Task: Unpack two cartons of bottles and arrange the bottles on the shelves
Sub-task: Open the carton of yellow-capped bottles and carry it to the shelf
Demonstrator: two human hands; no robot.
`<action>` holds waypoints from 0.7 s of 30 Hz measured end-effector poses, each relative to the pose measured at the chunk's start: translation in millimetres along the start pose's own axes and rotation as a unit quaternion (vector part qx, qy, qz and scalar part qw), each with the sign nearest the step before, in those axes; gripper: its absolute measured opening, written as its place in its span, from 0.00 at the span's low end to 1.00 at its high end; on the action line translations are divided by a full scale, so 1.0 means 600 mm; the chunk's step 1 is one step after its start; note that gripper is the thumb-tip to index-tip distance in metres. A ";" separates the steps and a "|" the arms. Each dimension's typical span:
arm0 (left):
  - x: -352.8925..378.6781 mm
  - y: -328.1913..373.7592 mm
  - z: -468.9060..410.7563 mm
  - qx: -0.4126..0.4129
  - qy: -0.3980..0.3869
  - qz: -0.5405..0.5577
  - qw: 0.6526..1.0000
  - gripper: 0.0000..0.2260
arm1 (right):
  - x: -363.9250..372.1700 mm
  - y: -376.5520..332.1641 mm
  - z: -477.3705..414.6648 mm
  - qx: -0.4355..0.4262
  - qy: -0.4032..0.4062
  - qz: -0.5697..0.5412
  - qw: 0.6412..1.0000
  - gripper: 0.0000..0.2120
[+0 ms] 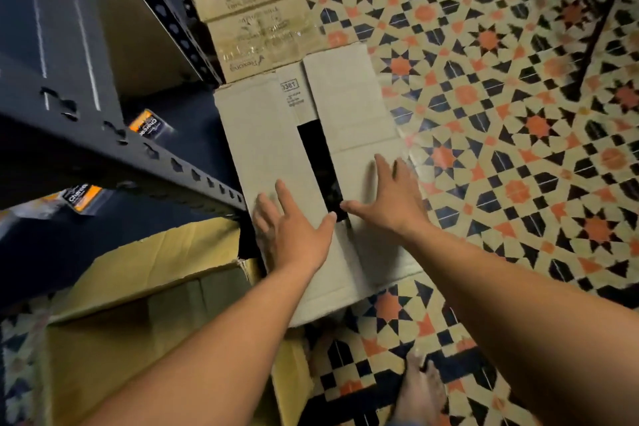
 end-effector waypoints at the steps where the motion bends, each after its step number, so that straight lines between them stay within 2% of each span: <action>1: 0.002 0.001 -0.012 -0.011 0.016 -0.006 1.000 0.49 | -0.001 -0.004 -0.012 0.000 0.005 0.012 1.000 0.55; 5: 0.015 -0.003 -0.033 -0.033 0.052 -0.030 0.998 0.54 | -0.002 -0.008 -0.034 -0.004 0.015 0.025 1.000 0.61; 10: 0.023 0.007 -0.029 -0.033 0.044 -0.035 0.998 0.51 | 0.000 -0.016 -0.031 -0.011 -0.007 0.039 0.999 0.58; 15: 0.002 0.024 -0.014 -0.027 0.019 0.025 0.999 0.46 | -0.019 -0.046 -0.007 -0.042 -0.004 -0.029 0.999 0.45; 18: -0.018 0.028 -0.001 -0.015 0.019 0.070 0.997 0.43 | -0.031 -0.053 0.017 -0.065 0.016 -0.007 0.998 0.37; 21: -0.045 0.020 0.016 -0.009 0.040 0.095 0.995 0.40 | -0.058 -0.046 0.044 -0.101 0.068 -0.007 0.993 0.24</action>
Point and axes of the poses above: each hand's wrist, its own z-axis away from the middle knuckle, its own x-axis out of the palm, y = z × x, the point moved 2 cm from there along -z, towards the middle knuckle, and after that the axes turned 13 degrees about -y, right-handed, at the moved point
